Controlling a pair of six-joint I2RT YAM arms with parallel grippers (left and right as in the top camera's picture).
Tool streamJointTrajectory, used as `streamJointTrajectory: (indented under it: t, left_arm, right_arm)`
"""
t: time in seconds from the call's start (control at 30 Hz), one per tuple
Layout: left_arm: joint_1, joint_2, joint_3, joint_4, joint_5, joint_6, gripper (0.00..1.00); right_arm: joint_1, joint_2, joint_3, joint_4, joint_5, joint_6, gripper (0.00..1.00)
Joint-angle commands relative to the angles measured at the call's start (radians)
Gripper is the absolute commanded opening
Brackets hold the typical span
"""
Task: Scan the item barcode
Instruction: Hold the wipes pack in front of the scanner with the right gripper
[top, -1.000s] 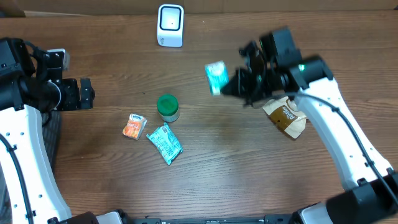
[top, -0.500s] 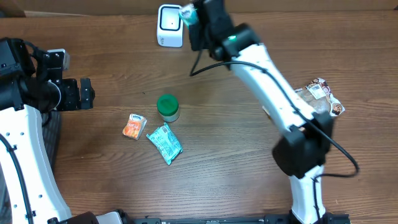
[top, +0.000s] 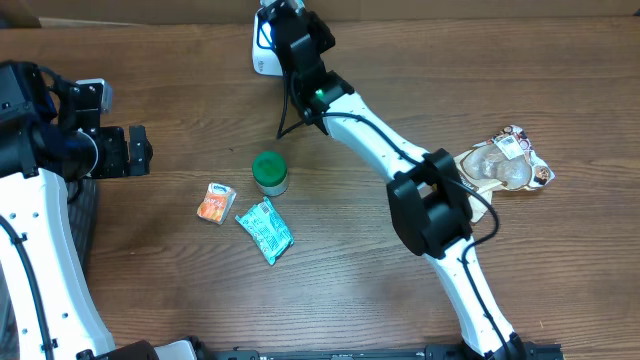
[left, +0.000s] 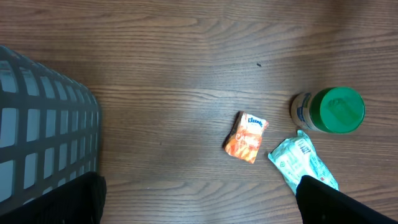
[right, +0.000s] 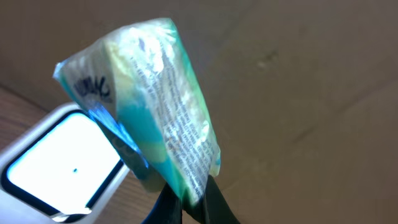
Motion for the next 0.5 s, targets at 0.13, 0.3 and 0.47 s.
streamJointTrajectory:
  t: [0.13, 0.3, 0.47]
  left_arm:
    - [0.004, 0.003, 0.01, 0.001, -0.003, 0.025, 1.0]
    - [0.004, 0.003, 0.01, 0.001, -0.003, 0.026, 1.0]
    - [0.004, 0.003, 0.01, 0.002, -0.003, 0.026, 1.0]
  right_arm:
    - [0.0, 0.076, 0.022, 0.061, -0.015, -0.288, 0.04]
    - [0.002, 0.076, 0.022, 0.063, -0.008, -0.289, 0.04]
    - [0.006, 0.071, 0.022, 0.056, 0.023, -0.288, 0.04]
